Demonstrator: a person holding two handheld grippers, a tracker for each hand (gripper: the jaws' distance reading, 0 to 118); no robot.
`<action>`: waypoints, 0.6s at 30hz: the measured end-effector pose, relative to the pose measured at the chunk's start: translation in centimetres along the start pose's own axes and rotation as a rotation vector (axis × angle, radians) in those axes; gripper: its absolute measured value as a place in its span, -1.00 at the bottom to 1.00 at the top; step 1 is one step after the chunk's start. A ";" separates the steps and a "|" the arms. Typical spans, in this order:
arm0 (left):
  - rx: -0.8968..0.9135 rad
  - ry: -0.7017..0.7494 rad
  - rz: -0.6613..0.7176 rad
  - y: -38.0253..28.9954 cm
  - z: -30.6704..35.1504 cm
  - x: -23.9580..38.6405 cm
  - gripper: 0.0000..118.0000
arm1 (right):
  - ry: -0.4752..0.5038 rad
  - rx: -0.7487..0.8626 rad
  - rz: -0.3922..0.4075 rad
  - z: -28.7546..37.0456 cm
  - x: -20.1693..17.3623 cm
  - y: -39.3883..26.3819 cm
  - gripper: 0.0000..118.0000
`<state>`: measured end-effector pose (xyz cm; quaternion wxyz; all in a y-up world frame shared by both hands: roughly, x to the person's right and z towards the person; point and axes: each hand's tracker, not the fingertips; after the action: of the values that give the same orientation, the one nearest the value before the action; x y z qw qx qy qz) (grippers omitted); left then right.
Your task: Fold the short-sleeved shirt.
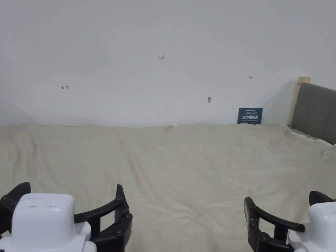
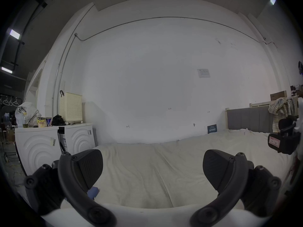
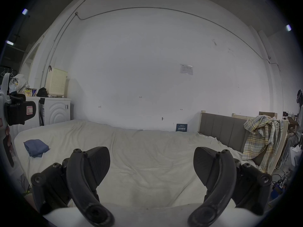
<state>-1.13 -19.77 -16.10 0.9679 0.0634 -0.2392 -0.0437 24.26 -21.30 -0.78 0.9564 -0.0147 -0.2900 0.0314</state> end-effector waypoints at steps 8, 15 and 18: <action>-0.082 0.088 0.003 0.4 -0.2 1.7 1.00 | 0.013 -0.020 -0.003 -0.3 -0.5 0.1 0.79; -0.216 0.129 -0.019 1.2 -1.2 2.3 1.00 | 0.023 -0.040 0.011 -0.9 -1.0 0.1 0.79; -0.238 0.130 0.009 1.0 -1.2 2.3 1.00 | 0.029 -0.046 0.015 -1.1 -1.2 0.1 0.79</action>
<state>1.56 -18.89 -15.98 0.9823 -0.0501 -0.1693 -0.0631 23.89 -21.28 -2.36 0.9597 -0.0392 -0.2765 0.0317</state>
